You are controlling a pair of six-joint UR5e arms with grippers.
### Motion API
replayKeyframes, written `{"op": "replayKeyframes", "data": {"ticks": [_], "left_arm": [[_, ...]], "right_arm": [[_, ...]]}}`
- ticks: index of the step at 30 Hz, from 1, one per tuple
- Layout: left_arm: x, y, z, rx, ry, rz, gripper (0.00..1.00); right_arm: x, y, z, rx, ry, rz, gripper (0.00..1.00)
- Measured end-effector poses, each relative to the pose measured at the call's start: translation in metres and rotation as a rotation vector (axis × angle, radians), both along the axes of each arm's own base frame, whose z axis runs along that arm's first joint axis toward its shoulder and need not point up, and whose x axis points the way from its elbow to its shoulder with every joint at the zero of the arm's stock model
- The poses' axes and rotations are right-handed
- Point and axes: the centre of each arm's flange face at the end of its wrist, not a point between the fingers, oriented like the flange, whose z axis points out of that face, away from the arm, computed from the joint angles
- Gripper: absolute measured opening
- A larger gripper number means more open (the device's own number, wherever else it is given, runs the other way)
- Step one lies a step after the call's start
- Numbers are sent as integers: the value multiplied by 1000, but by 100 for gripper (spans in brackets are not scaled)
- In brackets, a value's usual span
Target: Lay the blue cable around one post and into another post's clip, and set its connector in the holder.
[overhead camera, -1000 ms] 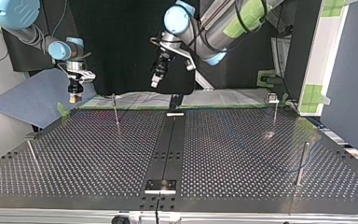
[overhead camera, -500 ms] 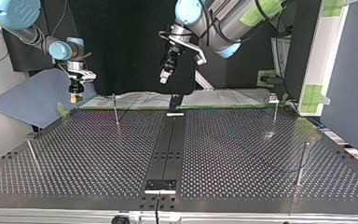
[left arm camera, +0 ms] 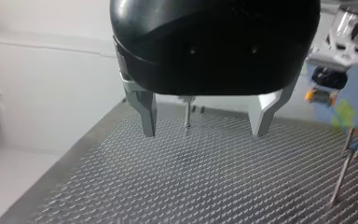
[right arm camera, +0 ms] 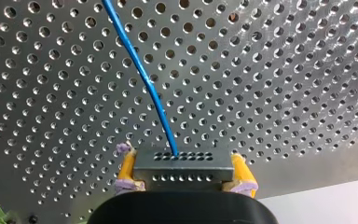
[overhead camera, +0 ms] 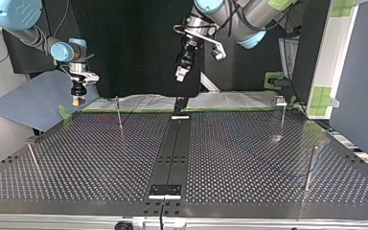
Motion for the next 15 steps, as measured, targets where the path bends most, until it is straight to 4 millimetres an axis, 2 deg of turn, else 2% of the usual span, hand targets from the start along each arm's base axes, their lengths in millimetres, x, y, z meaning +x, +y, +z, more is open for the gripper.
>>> {"op": "replayKeyframes", "data": {"ticks": [5, 15], "left_arm": [[3, 17, -7, -22, 0, 18, 98], [8, 52, -63, 52, 49, 26, 98]], "right_arm": [[1, 0, 0, 0, 0, 1, 36], [3, 1, 0, -1, 3, 4, 36]]}}
